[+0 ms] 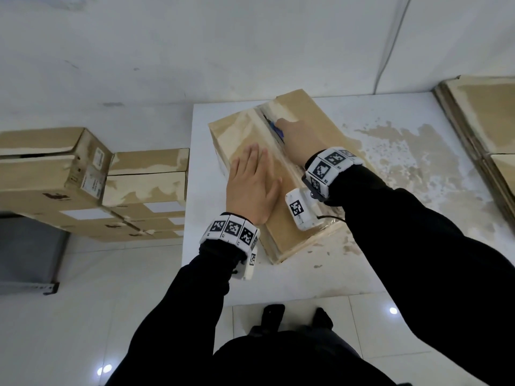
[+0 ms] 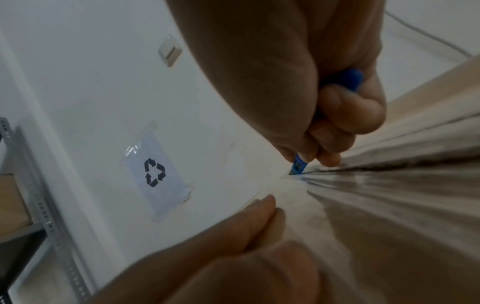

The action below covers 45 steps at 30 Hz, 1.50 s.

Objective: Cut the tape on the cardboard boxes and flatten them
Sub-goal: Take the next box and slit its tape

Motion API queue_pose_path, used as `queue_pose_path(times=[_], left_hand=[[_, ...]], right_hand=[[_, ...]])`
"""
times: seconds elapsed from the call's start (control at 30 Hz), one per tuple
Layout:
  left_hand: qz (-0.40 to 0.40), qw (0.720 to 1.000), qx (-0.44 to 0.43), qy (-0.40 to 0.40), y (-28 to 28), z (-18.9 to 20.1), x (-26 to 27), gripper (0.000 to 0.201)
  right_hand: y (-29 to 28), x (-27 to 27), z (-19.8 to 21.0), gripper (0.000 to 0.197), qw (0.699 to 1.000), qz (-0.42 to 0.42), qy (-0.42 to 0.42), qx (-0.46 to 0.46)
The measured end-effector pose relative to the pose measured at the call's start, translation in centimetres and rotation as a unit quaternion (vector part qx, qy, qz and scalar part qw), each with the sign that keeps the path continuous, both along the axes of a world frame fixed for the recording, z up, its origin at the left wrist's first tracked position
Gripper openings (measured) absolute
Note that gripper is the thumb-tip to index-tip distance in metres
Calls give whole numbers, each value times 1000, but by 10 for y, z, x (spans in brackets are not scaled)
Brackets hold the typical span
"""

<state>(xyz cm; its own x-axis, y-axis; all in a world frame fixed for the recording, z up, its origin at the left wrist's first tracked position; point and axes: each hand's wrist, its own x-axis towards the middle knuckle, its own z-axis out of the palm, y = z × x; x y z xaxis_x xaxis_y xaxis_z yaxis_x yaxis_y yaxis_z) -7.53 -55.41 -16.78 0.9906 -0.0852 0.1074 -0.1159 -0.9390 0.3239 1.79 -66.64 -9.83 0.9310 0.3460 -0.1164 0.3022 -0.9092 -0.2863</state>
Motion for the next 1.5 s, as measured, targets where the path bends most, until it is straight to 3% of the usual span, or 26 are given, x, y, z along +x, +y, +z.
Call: queue_pose_path(times=[0.2, 0.43, 0.7, 0.77, 0.8, 0.87, 0.93, 1.17, 1.4, 1.5], left_hand=[[7, 1000, 12, 16, 0, 2, 3, 80], [9, 999, 36, 24, -2, 4, 4, 68], [-6, 998, 56, 38, -4, 8, 5, 61], [-55, 996, 73, 21, -7, 12, 5, 52], [-122, 990, 70, 2, -9, 16, 6, 48], [-297, 952, 68, -22, -12, 23, 9, 45], [-382, 919, 95, -18, -16, 30, 19, 49], [-396, 915, 73, -34, -20, 19, 34, 41], [-374, 926, 26, -53, -37, 19, 44, 36], [-379, 923, -15, -60, -37, 22, 42, 31]], right_hand=[[-36, -62, 1, 39, 999, -10, 19, 42], [-75, -125, -3, 53, 999, -29, 35, -2], [-125, -189, -12, 62, 996, -68, 42, 39], [-132, -205, -15, 58, 993, -90, 29, 65], [-132, -209, -16, 57, 992, -102, 22, 70], [-129, -213, -20, 58, 990, -125, 18, 65], [-128, -212, -23, 58, 987, -136, 24, 79], [-141, -207, -26, 40, 942, -182, 112, 257], [-144, -198, -17, 42, 941, -186, 139, 248], [-144, -191, -19, 42, 916, -197, 179, 301]])
